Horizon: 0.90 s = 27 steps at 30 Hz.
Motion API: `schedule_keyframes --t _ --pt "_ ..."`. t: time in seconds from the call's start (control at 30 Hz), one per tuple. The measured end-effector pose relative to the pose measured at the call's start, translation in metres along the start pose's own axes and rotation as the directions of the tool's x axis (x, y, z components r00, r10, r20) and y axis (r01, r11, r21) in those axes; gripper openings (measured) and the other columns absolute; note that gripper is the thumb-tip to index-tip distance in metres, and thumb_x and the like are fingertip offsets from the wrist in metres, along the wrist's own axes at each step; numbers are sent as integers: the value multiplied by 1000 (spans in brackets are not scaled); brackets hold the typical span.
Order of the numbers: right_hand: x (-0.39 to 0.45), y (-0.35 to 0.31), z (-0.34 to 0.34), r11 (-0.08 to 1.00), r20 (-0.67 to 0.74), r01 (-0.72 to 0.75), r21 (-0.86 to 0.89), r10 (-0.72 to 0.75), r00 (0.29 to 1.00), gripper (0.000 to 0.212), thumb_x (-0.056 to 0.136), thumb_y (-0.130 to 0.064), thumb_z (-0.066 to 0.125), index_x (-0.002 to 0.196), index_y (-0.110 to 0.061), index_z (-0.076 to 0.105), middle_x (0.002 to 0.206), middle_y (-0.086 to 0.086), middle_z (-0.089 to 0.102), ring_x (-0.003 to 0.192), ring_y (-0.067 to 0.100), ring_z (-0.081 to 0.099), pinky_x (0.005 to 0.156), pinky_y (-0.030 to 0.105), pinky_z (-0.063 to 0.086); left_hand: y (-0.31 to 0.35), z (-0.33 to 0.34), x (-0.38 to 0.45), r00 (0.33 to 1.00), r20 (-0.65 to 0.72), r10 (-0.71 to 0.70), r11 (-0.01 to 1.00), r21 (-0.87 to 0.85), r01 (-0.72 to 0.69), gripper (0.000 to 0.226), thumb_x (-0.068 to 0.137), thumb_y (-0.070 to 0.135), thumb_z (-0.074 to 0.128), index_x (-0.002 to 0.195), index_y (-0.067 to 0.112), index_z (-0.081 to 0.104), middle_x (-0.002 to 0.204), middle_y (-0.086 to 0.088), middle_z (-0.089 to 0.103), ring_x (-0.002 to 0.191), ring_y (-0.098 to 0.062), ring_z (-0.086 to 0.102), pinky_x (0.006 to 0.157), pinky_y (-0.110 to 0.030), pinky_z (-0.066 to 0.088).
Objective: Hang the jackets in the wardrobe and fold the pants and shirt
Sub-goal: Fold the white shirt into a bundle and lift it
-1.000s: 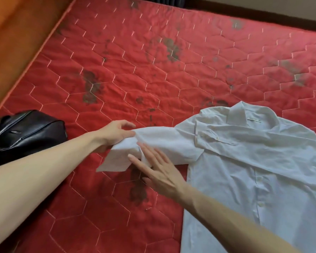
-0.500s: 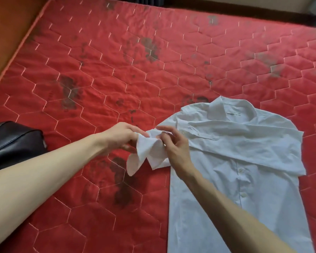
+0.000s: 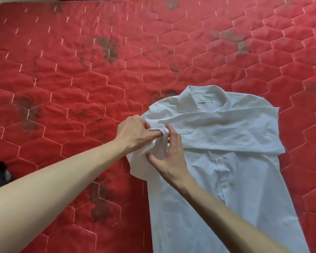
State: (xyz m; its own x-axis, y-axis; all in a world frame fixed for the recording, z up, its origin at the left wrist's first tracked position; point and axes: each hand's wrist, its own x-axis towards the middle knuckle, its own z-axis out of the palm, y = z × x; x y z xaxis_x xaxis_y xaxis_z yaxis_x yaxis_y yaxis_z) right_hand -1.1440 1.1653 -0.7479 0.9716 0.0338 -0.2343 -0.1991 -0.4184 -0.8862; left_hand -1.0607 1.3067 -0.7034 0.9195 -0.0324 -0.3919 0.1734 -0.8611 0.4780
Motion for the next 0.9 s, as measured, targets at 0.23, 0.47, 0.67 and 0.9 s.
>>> schedule_keyframes --t 0.23,0.47,0.67,0.9 --pt "23 7 -25 961 -26 -251 118 256 966 23 94 -27 70 117 -26 63 84 -4 70 77 18 67 74 40 56 -1 16 15 995 72 70 993 -96 -63 65 91 44 74 47 15 35 51 -3 39 51 -21 36 57 -34 29" --pt "44 31 -118 968 147 -214 135 194 970 27 99 -33 72 85 -9 74 59 -4 51 50 5 38 48 22 28 -32 14 16 956 261 136 986 -133 -104 31 84 47 81 79 23 62 75 3 73 70 -15 66 71 -35 51" --pt "64 38 -228 876 535 -108 -470 380 755 38 84 -63 78 85 -25 80 72 -10 70 65 1 61 64 20 48 -57 9 14 914 371 162 917 286 -279 28 80 30 69 64 15 52 60 -1 53 66 -27 51 60 -39 44" --pt "72 76 -300 860 471 -308 -406 486 736 33 85 -52 81 76 -20 75 72 -5 64 66 6 55 60 16 41 -49 -7 32 944 212 253 916 262 -304 35 68 42 44 59 10 35 54 -10 41 55 -26 35 54 -38 35"
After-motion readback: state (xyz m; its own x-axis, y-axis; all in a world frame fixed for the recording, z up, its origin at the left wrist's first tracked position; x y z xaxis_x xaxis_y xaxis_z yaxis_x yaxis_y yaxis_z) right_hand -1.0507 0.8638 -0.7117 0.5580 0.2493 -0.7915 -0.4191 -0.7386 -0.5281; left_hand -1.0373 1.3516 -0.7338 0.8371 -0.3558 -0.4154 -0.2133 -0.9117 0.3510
